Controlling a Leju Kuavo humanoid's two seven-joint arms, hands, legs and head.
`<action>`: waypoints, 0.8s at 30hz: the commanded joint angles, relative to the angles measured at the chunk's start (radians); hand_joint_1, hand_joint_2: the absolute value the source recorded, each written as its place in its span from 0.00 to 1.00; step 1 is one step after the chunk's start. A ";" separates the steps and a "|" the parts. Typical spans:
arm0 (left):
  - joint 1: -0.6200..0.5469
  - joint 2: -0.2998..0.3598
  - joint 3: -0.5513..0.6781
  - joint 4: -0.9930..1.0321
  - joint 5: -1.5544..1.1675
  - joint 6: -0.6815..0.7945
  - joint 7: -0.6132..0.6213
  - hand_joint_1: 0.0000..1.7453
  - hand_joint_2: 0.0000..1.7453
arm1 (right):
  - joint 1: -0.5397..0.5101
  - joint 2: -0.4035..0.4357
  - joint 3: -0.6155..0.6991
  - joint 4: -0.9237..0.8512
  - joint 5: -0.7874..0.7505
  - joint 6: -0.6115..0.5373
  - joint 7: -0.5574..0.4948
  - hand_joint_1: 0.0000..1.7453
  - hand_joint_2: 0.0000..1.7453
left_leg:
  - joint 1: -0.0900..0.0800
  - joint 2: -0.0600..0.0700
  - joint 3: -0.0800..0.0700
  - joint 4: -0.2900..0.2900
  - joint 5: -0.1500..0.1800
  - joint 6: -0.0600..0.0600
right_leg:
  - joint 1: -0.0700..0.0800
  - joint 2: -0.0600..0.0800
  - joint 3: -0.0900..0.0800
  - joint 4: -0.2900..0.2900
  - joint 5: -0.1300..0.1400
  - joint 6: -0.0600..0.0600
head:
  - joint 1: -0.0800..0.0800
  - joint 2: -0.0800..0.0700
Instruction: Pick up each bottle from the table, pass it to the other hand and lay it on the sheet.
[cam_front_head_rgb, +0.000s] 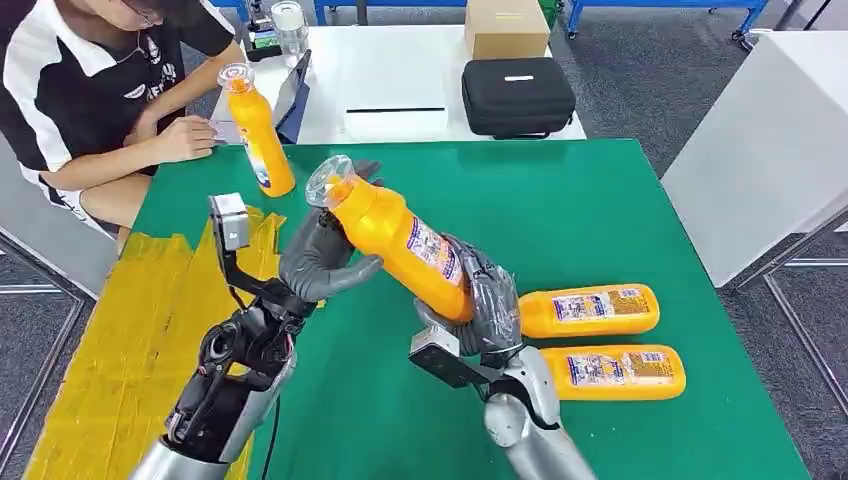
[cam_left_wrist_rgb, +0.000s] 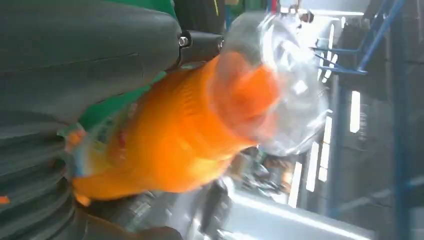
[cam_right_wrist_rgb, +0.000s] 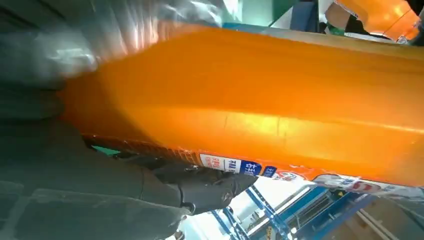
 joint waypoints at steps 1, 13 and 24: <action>-0.062 -0.024 -0.082 0.018 0.144 0.006 0.051 0.00 1.00 | -0.037 0.000 0.019 0.061 0.015 0.005 0.010 1.00 1.00 | 0.001 0.000 0.004 0.001 -0.002 -0.003 | 0.002 -0.005 0.005 -0.001 -0.002 -0.002 | 0.000 0.000; -0.124 -0.061 -0.136 0.186 0.183 0.032 0.061 0.00 1.00 | -0.039 0.004 0.020 0.047 0.020 0.011 0.007 1.00 1.00 | 0.000 0.000 0.001 0.000 0.000 -0.001 | 0.001 -0.003 0.002 -0.001 0.000 -0.001 | 0.000 0.000; -0.188 -0.111 -0.210 0.456 0.271 0.038 0.081 0.00 1.00 | -0.081 0.018 0.039 0.108 -0.016 0.010 -0.009 1.00 1.00 | 0.001 0.002 0.005 0.000 -0.002 -0.003 | 0.002 -0.003 0.006 -0.001 -0.001 -0.001 | 0.000 0.000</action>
